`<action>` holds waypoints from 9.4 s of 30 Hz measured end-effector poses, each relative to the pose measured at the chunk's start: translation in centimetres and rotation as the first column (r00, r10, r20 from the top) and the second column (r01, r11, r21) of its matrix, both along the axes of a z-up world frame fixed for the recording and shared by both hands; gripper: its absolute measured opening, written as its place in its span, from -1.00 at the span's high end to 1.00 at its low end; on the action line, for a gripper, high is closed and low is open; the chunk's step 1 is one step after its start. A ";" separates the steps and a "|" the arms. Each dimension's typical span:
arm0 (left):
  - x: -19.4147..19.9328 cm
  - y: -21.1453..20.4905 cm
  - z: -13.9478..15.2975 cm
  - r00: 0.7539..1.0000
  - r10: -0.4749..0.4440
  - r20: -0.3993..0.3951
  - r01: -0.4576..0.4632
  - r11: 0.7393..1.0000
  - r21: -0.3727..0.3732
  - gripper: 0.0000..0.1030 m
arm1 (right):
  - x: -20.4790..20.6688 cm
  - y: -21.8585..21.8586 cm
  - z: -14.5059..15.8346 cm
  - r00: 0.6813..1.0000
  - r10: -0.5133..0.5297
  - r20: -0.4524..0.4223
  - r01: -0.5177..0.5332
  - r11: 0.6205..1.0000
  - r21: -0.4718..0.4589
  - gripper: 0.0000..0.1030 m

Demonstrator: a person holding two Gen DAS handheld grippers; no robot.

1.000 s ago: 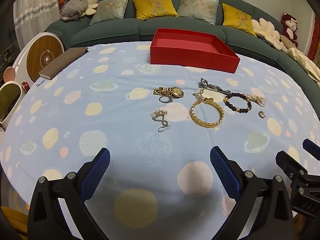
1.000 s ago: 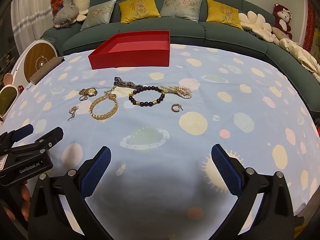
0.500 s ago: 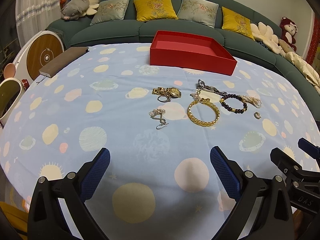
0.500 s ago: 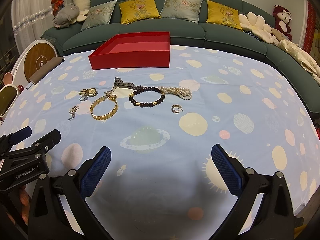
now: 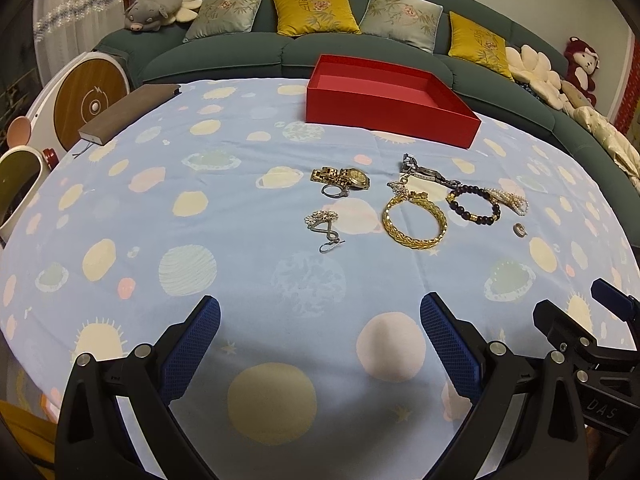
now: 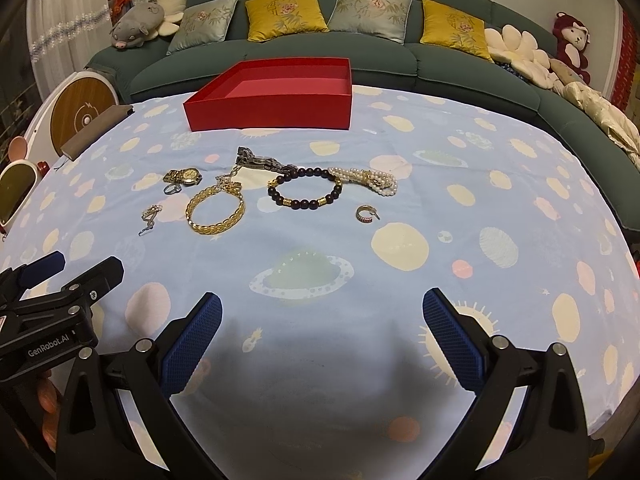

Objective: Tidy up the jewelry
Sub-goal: 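Move both grippers toward the jewelry on the cloth, then grasp the pearl necklace with the right gripper while the left gripper approaches the gold bangle, then lift the pearl necklace with the right gripper while the left gripper carries the gold bangle to the red tray, then open both grippers to drop the bangle and pearl necklace into the red tray, then grasp the dark bead bracelet with the right gripper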

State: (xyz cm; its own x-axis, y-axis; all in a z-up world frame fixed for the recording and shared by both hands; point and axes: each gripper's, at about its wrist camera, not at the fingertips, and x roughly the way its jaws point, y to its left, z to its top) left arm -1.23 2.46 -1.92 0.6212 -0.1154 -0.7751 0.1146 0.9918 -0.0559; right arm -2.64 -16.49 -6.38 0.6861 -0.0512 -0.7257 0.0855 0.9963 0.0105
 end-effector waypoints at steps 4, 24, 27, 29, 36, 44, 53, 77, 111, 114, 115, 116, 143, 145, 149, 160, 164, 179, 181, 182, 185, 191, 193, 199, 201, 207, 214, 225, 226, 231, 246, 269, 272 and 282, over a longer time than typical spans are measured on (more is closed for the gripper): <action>0.0 -0.1 -0.1 1.000 -0.003 0.000 0.003 1.000 0.008 -0.90 | 0.0 0.0 0.0 1.000 0.000 0.000 0.000 1.000 -0.007 -0.91; 0.6 -1.6 0.6 1.000 0.016 0.009 -0.017 0.999 0.051 -0.90 | -0.4 -0.2 0.7 0.998 -0.008 0.066 0.007 1.000 0.008 -0.91; 1.1 -1.4 0.7 0.999 0.053 0.004 -0.053 0.996 0.069 -0.90 | 0.0 -0.5 0.7 0.999 -0.012 0.053 0.012 1.000 0.005 -0.91; 1.7 -1.2 0.7 0.997 0.075 0.003 -0.075 0.994 0.083 -0.90 | 0.7 -0.9 0.5 0.999 -0.017 0.032 0.017 1.000 0.005 -0.91; 4.1 0.2 1.1 0.987 0.157 0.014 -0.158 0.984 0.077 -0.90 | 4.1 -4.4 0.7 0.997 -0.079 0.015 0.078 0.994 0.082 -0.91; 7.6 -0.3 2.4 0.994 0.100 0.042 -0.106 0.977 0.184 -0.90 | 7.6 -5.5 1.7 1.000 -0.025 -0.007 0.025 0.998 0.060 -0.90; 11.1 0.1 4.0 0.995 -0.077 0.057 0.065 0.979 0.191 -0.90 | 10.9 -6.1 3.4 0.975 0.222 0.005 -0.221 0.972 -0.074 -0.79; 10.8 -0.1 -0.3 0.995 -0.088 -0.043 0.091 0.991 0.099 -0.90 | 14.3 -8.2 -2.5 0.981 0.144 -0.132 -0.131 0.986 0.101 0.56; 8.8 -8.6 -2.9 0.970 -0.224 -0.091 0.230 0.972 0.057 -0.09 | 10.9 -8.0 1.5 0.989 0.135 -0.052 -0.126 0.980 0.154 0.56; 8.6 -8.5 -2.8 0.968 -0.230 -0.096 0.235 0.971 0.042 -0.09 | 10.8 -7.9 1.7 0.989 0.137 -0.047 -0.129 0.980 0.151 0.56; 8.6 -8.4 -2.7 0.968 -0.233 -0.097 0.237 0.971 0.035 -0.09 | 10.8 -7.8 1.8 0.989 0.139 -0.045 -0.131 0.980 0.151 0.56; 8.5 -8.3 -2.5 0.968 -0.233 -0.099 0.236 0.971 0.027 -0.09 | 10.8 -7.7 1.9 0.989 0.140 -0.042 -0.132 0.980 0.151 0.56; 17.0 -5.0 11.3 0.986 -0.130 0.099 0.139 0.986 -0.093 -0.09 | 18.9 -4.9 10.4 0.985 0.134 0.111 -0.152 0.973 0.175 0.56; 19.8 -5.1 11.4 0.990 -0.108 0.089 0.116 0.989 -0.091 -0.09 | 21.2 -5.2 10.7 0.987 0.119 0.109 -0.137 0.975 0.172 0.56; 24.7 -6.0 11.7 0.987 -0.073 0.145 0.075 0.997 -0.009 -0.09 | 26.0 -5.3 10.4 0.990 0.102 0.093 -0.115 0.982 0.150 0.56; 35.5 -9.3 7.9 0.996 -0.065 0.062 0.063 0.997 0.036 -0.09 | 36.2 -5.6 6.5 0.998 0.062 0.006 -0.062 0.981 0.183 0.56; 37.8 -9.7 6.2 0.999 -0.043 0.033 0.041 0.997 0.058 -0.09 | 38.3 -5.8 5.0 0.998 0.050 -0.024 -0.045 0.984 0.175 0.56; 40.6 -8.8 3.1 1.000 0.022 -0.021 -0.020 0.996 0.090 -0.42 | 39.6 -6.8 3.3 1.000 0.027 -0.013 -0.025 0.987 0.162 0.41; 39.6 -8.0 3.8 1.000 0.021 -0.007 -0.020 0.997 0.070 -0.42 | 38.1 -7.4 4.2 0.999 0.030 0.015 -0.032 0.985 0.171 0.41; 38.9 -7.4 4.3 1.000 0.014 0.005 -0.014 0.999 0.049 -0.42 | 37.2 -7.6 4.8 0.999 0.034 0.030 -0.039 0.983 0.180 0.41; 35.8 -5.8 6.1 0.999 0.003 0.033 -0.004 1.000 0.026 -0.42 | 33.2 -8.5 6.7 0.997 0.049 0.068 -0.062 0.978 0.200 0.38; 27.7 -3.1 8.6 0.997 -0.038 0.059 0.037 0.999 0.020 -0.42 | 24.3 -8.7 9.3 0.991 0.103 0.084 -0.117 0.976 0.182 0.24; 25.0 -2.1 9.0 0.997 -0.047 0.053 0.047 0.999 0.010 -0.42 | 21.7 -8.5 9.6 0.991 0.114 0.071 -0.125 0.976 0.179 0.23; 18.6 0.4 8.8 0.999 -0.039 0.033 0.039 0.999 -0.008 -0.42 | 14.8 -7.3 8.8 0.995 0.093 0.048 -0.100 0.975 0.200 0.23; 16.7 0.7 8.4 0.999 -0.029 0.043 0.029 1.000 0.009 -0.42 | 12.9 -7.2 7.9 0.996 0.082 0.041 -0.089 0.971 0.224 0.23; 12.8 0.8 6.6 0.998 -0.056 0.022 0.056 0.998 0.013 -0.42 | 10.5 -5.8 4.5 0.996 0.088 -0.014 -0.082 0.966 0.244 0.23; 11.5 -0.2 4.6 0.997 -0.079 0.012 0.079 0.996 0.041 -0.42 | 10.3 -3.9 1.5 0.991 0.120 -0.065 -0.109 0.981 0.158 0.23; 12.8 -1.4 3.2 0.996 -0.090 -0.014 0.090 0.996 0.010 -0.42 | 13.5 -4.1 -1.2 0.988 0.100 -0.115 -0.086 0.989 0.123 0.24; 13.0 -1.4 3.0 0.996 -0.087 -0.020 0.087 0.996 0.010 -0.42 | 13.7 -3.9 -1.5 0.987 0.104 -0.122 -0.089 0.989 0.118 0.26; 13.4 -1.1 2.4 0.996 -0.083 -0.033 0.083 0.997 0.001 -0.42 | 14.0 -3.5 -2.6 0.981 0.119 -0.151 -0.106 0.990 0.090 0.40; 13.8 -5.3 -0.4 0.980 -0.179 -0.083 0.181 0.984 0.008 -0.42 | 13.2 -4.9 -2.5 0.980 0.105 -0.169 -0.094 0.993 0.072 0.86; 12.1 -5.9 -2.7 0.972 -0.192 -0.138 0.202 0.977 0.064 -0.21 | 11.8 -6.0 -1.2 0.984 0.104 -0.144 -0.087 0.989 0.123 0.86; 12.7 -4.9 -1.9 0.980 -0.153 -0.123 0.155 0.988 0.007 -0.21 | 11.7 -6.0 -1.0 0.985 0.103 -0.138 -0.085 0.988 0.129 0.86; 13.5 -7.3 -2.1 0.977 -0.184 -0.110 0.188 0.981 0.036 -0.21 | 12.1 -5.5 -0.8 0.985 0.113 -0.134 -0.094 0.986 0.138 0.86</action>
